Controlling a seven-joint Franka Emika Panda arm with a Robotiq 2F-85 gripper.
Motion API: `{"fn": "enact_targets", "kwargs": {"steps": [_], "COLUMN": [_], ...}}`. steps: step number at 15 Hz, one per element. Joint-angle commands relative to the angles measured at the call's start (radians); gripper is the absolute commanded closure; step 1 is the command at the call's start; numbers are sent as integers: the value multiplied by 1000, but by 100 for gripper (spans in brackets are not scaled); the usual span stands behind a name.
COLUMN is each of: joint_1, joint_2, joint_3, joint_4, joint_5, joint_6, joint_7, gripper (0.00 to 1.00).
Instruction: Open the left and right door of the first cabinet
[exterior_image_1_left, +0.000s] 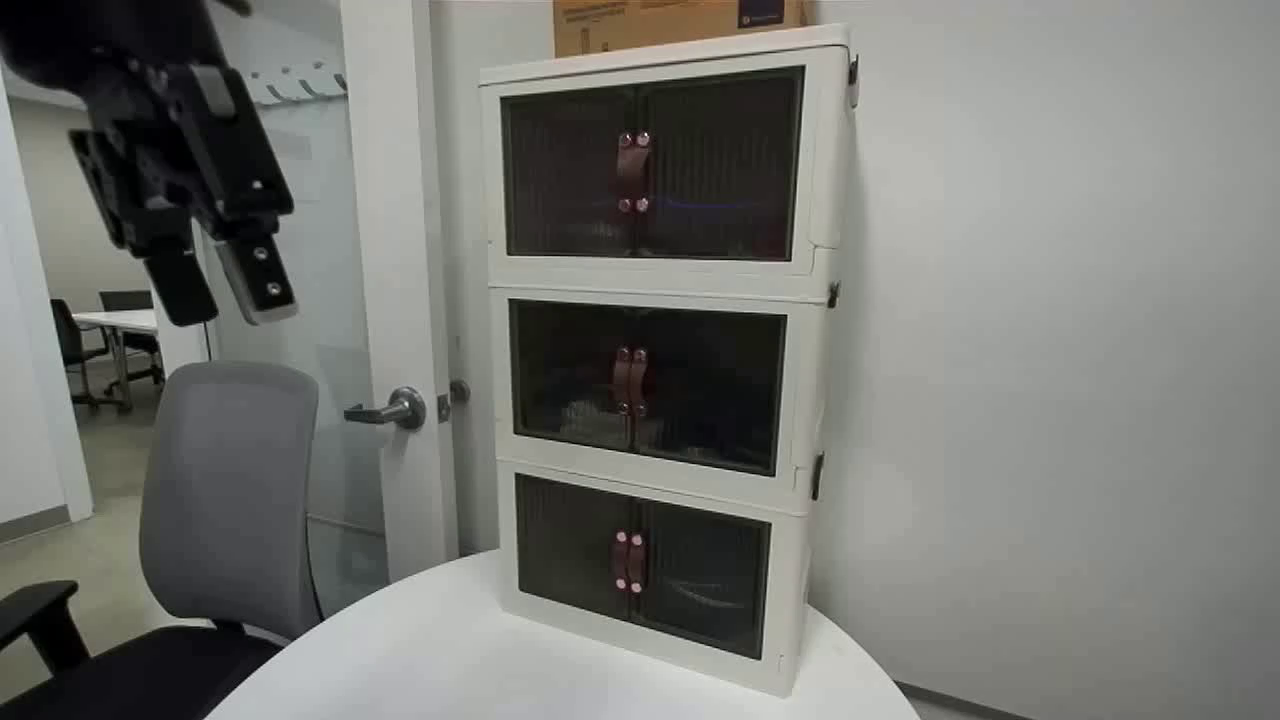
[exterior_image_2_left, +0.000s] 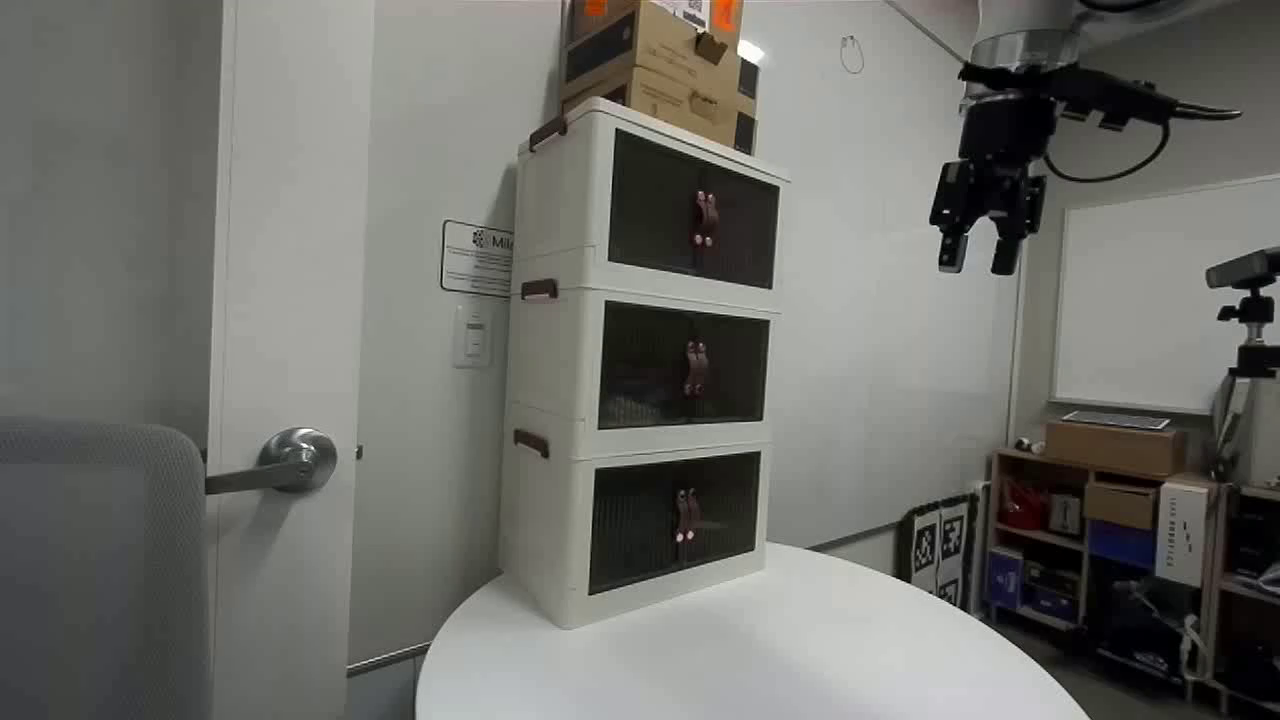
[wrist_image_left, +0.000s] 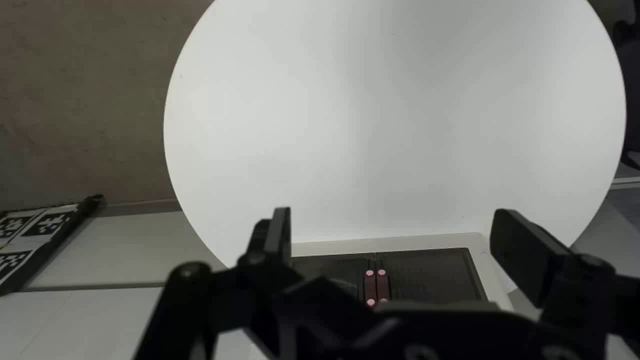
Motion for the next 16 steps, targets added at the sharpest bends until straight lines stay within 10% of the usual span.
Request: {"fn": "enact_targets", "kwargs": {"steps": [1, 11, 16], "joint_1": [11, 11, -78], "joint_2": [1, 1, 58], "joint_3": [-9, -9, 82], "joint_4": [2, 2, 54], "joint_5": [-6, -6, -195], "joint_6": [-3, -3, 154], "joint_7": [5, 5, 224], "gripper": [0, 0, 0]}}
